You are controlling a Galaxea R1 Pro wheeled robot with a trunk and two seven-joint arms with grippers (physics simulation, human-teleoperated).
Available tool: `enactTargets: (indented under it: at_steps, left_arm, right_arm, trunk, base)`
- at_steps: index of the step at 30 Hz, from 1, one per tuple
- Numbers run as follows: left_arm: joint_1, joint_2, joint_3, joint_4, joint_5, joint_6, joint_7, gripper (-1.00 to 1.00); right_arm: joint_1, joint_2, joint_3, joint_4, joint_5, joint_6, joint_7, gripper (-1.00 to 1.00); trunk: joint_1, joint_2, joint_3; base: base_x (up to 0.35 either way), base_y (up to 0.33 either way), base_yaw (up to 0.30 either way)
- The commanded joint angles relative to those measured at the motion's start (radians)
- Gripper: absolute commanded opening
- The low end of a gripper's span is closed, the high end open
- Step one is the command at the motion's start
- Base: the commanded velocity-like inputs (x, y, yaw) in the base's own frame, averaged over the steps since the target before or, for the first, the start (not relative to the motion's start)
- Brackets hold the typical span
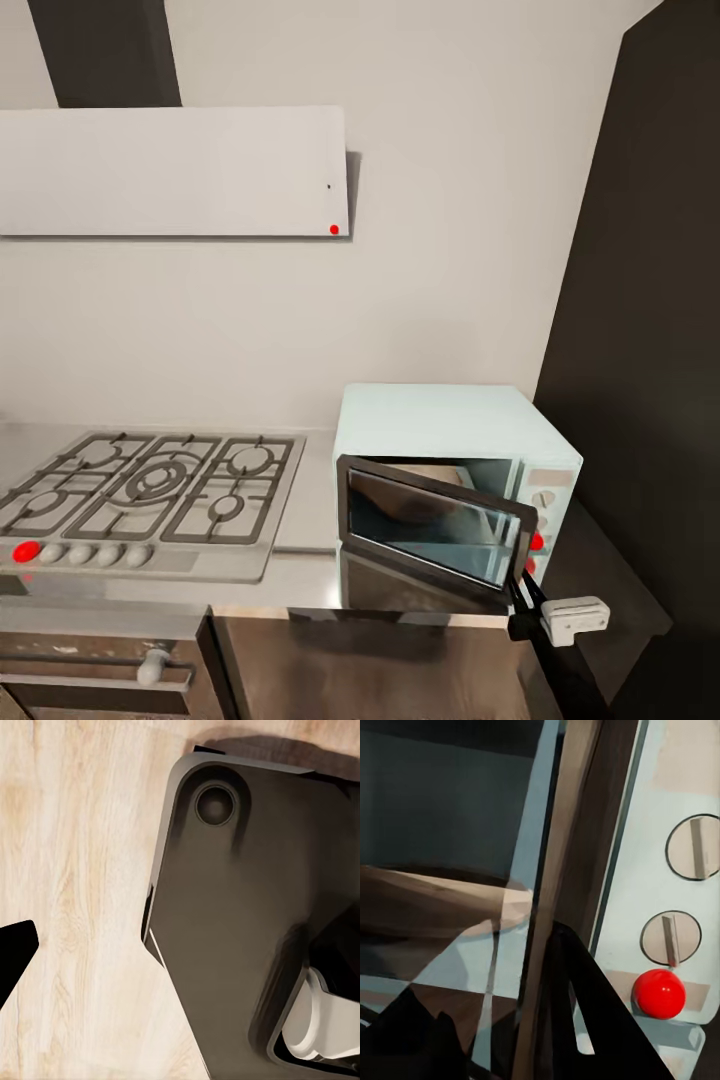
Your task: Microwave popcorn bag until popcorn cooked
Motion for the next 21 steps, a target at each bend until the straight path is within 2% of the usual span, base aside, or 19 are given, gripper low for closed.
enactTargets:
  at_steps: [1,7,12,13,18,21]
  left_arm:
    - [0.000,0.000,0.004,0.000,0.000,-0.001,0.001,1.00]
    - [0.000,0.000,0.004,0.000,0.000,-0.001,0.001,1.00]
    - [0.000,0.000,0.004,0.000,0.000,-0.001,0.001,1.00]
    - [-0.001,-0.001,0.003,0.000,0.000,-0.001,0.001,1.00]
    - [0.000,-0.005,0.003,0.000,0.000,-0.001,0.001,1.00]
    - [0.000,-0.008,0.004,0.000,0.000,-0.001,0.001,1.00]
  right_arm:
    - [0.000,-0.001,-0.049,0.013,-0.023,-0.003,0.004,-1.00]
    - [0.000,-0.001,-0.049,0.013,-0.023,-0.003,0.004,-1.00]
    - [0.000,-0.001,-0.049,0.013,-0.023,-0.003,0.004,-1.00]
    - [0.000,-0.007,0.027,0.000,-0.013,-0.003,-0.002,-1.00]
    - [0.000,-0.018,0.032,-0.001,0.044,-0.003,-0.002,-1.00]
    - [0.000,-0.018,0.032,0.000,0.053,-0.003,-0.002,-1.00]
  trunk:
    - [0.000,-0.002,-0.002]
    - [0.000,-0.002,-0.002]
    - [0.000,-0.002,-0.002]
    - [0.000,-0.002,-0.002]
    - [0.000,-0.002,-0.002]
    - [0.000,-0.002,-0.002]
  base:
    - [-0.004,0.000,0.000]
    - [-0.162,0.000,0.000]
    - [-0.041,0.000,0.000]
    - [0.000,0.000,0.000]
    - [0.000,0.000,0.000]
    - [0.000,0.000,0.000]
